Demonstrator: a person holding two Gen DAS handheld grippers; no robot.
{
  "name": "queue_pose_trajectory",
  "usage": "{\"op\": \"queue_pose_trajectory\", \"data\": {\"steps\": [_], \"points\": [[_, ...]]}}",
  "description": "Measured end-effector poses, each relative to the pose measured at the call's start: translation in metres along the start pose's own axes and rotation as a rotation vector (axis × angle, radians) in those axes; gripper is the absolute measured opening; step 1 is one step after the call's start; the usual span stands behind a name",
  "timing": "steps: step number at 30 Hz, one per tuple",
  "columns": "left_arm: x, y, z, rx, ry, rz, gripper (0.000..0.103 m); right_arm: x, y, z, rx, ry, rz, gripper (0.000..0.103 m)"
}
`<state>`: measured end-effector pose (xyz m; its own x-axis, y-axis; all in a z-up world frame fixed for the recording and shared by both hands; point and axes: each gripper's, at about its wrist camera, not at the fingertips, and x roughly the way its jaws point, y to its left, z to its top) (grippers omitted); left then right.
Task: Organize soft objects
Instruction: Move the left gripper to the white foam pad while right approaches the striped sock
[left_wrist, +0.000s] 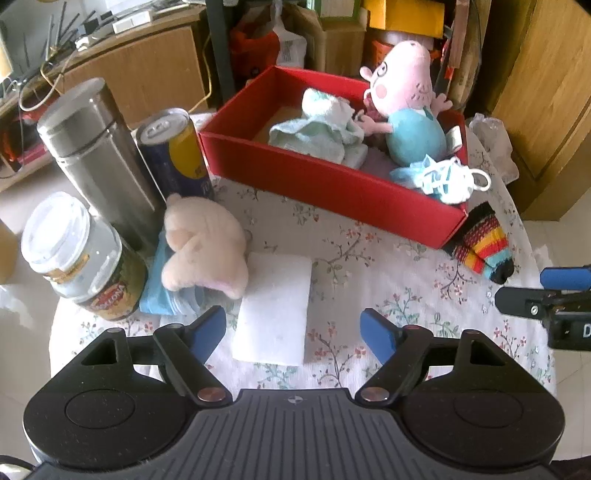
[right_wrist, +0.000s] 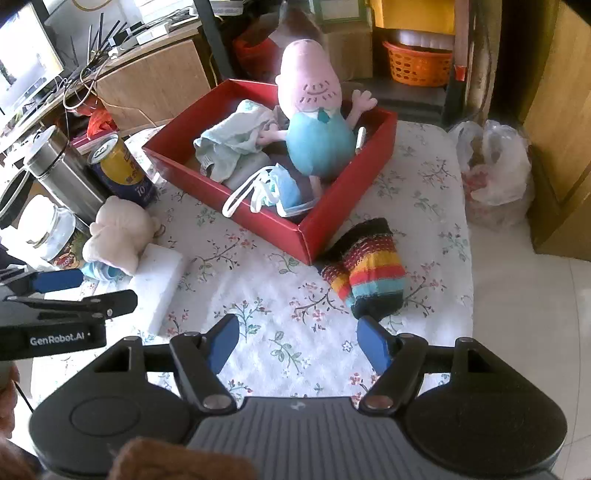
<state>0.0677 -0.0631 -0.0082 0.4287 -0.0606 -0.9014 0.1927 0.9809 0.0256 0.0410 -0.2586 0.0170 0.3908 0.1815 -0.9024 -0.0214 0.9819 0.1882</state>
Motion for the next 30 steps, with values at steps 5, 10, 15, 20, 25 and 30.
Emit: {"op": "queue_pose_trajectory", "data": {"steps": [5, 10, 15, 20, 25, 30], "points": [[0.005, -0.004, -0.005, 0.013, 0.021, 0.008, 0.079, 0.001, -0.004, -0.002, 0.006, 0.002, -0.004, 0.043], [0.012, -0.004, -0.008, 0.021, 0.039, 0.02, 0.079, 0.001, -0.008, -0.001, 0.013, -0.004, 0.0, 0.043], [0.019, -0.005, -0.008, 0.025, 0.054, 0.022, 0.079, 0.003, -0.012, -0.001, 0.014, -0.004, 0.0, 0.043], [0.027, -0.009, -0.007, 0.038, 0.073, 0.041, 0.08, 0.009, -0.02, -0.001, 0.033, 0.001, 0.001, 0.043], [0.031, -0.003, -0.005, 0.007, 0.093, 0.025, 0.08, 0.014, -0.025, 0.0, 0.037, 0.009, 0.002, 0.043], [0.032, 0.002, -0.003, -0.022, 0.1, 0.021, 0.08, 0.013, -0.031, 0.0, 0.051, 0.002, 0.004, 0.043]]}}
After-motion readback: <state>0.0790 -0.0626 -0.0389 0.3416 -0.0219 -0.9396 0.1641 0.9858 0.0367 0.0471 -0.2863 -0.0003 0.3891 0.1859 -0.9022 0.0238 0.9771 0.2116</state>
